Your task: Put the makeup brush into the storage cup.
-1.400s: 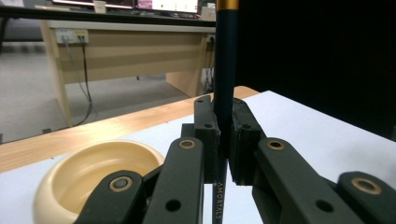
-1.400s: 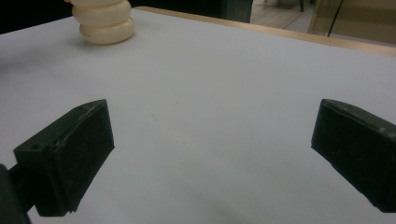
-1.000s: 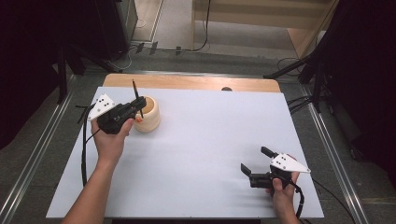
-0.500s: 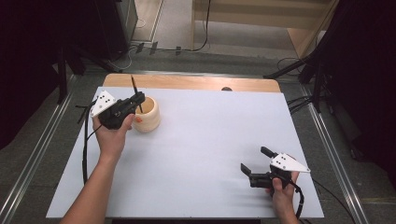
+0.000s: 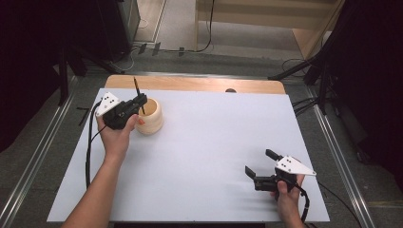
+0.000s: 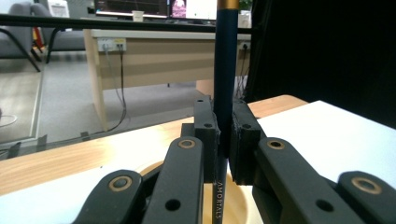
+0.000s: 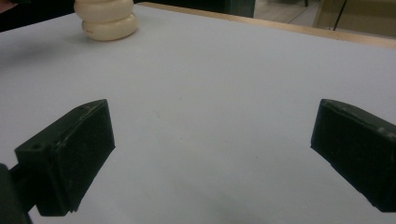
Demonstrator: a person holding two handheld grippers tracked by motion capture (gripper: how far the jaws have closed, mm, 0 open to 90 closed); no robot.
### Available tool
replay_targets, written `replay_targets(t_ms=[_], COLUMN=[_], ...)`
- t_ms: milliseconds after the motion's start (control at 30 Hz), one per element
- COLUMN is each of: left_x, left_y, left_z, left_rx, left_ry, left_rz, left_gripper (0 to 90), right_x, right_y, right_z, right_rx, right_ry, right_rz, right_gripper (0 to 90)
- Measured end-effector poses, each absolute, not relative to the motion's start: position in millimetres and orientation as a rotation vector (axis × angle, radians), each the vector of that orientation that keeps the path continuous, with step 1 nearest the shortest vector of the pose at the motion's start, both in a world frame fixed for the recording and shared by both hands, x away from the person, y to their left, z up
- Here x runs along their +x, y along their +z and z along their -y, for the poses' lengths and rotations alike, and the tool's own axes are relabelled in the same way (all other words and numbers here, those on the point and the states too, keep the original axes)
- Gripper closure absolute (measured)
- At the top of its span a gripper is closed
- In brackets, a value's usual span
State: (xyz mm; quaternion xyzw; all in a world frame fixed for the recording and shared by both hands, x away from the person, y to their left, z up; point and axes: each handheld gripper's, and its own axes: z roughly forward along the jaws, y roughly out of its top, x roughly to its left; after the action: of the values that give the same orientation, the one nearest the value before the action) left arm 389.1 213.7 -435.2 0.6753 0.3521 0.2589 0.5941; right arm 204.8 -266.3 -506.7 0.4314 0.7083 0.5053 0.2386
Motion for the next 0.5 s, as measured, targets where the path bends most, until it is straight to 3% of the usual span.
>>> replay_targets(t_ms=[500], left_x=[397], left_y=[-456], left_z=[-216], left_rx=[1.596], left_ry=[0.576], left_rz=[-0.903], left_gripper=[84.2], right_x=[205], right_y=[-507], right_z=[266], right_rx=[1.183], right_ry=[1.378], right_rz=[-1.944], right_gripper=[0.0])
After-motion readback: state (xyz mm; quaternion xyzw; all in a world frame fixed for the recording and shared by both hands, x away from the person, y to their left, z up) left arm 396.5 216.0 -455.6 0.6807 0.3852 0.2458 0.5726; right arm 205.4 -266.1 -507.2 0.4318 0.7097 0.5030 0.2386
